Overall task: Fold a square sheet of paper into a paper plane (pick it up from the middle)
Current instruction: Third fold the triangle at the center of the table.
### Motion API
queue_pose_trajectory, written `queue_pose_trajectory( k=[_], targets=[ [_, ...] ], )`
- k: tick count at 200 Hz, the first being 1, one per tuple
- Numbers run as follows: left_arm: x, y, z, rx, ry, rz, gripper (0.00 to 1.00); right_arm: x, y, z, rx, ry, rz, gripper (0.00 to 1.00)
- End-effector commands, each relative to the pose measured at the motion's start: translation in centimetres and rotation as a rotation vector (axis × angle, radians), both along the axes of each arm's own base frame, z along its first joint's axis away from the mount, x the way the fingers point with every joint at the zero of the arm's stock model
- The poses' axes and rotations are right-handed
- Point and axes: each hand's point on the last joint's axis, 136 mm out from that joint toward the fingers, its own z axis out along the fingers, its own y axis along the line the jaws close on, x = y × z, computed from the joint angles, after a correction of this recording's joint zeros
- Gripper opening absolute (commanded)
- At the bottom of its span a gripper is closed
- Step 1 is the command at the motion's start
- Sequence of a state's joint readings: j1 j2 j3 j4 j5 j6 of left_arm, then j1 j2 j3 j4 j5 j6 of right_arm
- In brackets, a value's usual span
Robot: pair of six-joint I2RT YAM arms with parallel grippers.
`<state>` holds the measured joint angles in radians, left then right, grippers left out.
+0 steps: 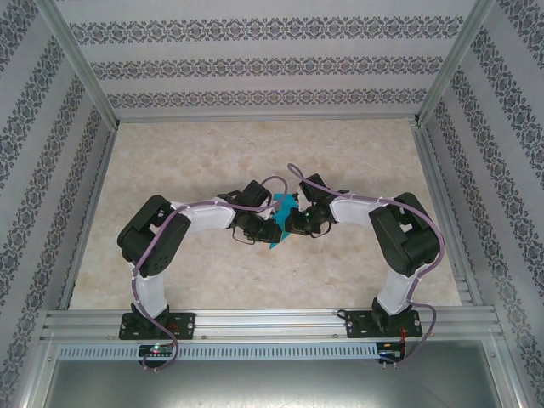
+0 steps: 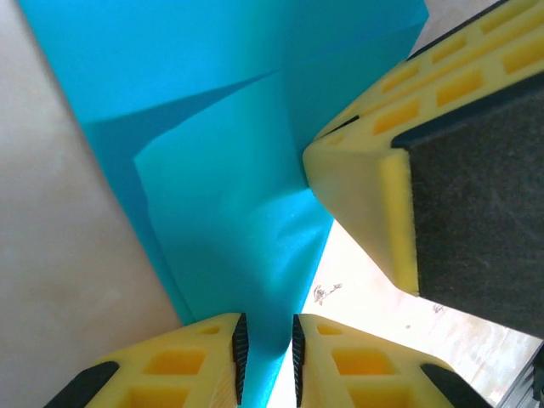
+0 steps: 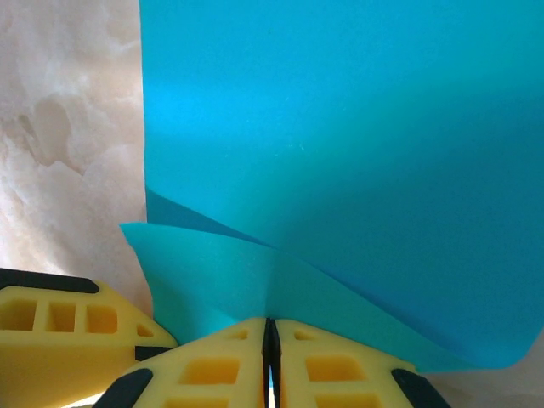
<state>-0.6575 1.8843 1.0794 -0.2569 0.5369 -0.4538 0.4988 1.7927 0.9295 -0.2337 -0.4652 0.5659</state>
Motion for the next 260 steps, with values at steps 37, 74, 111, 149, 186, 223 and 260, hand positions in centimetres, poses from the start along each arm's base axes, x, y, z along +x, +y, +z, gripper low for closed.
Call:
queue_pose_trajectory(
  k=[37,74,111,149,186,223,260],
  targets=[
    [-0.5,2.0,-2.6,0.156,-0.01,-0.04,0.23,-1.9,-1.7,-2.9,-0.071,0.1,-0.005,0.12],
    [-1.0,3.2,-3.7,0.232,-0.016,-0.062,0.2,-1.3,-1.1,-1.7,-0.019,0.08,-0.016,0.12],
    [-1.7,4.2,-5.2,0.32,-0.013,-0.092,0.18,-0.5,-0.5,-0.2,0.067,0.064,-0.04,0.11],
    [-2.6,5.9,-7.1,0.444,-0.014,-0.125,0.18,0.5,-0.2,2.0,0.161,0.025,-0.084,0.11],
    [-3.2,6.6,-8.1,0.489,-0.02,-0.137,0.18,1.0,0.7,3.8,0.271,-0.006,-0.134,0.11],
    [-3.4,6.9,-8.3,0.504,-0.02,-0.142,0.18,0.9,0.8,2.0,0.279,0.033,-0.171,0.11],
    [-3.7,7.4,-8.5,0.527,-0.026,-0.142,0.18,1.0,0.4,0.1,0.247,0.059,-0.189,0.1]
  ],
)
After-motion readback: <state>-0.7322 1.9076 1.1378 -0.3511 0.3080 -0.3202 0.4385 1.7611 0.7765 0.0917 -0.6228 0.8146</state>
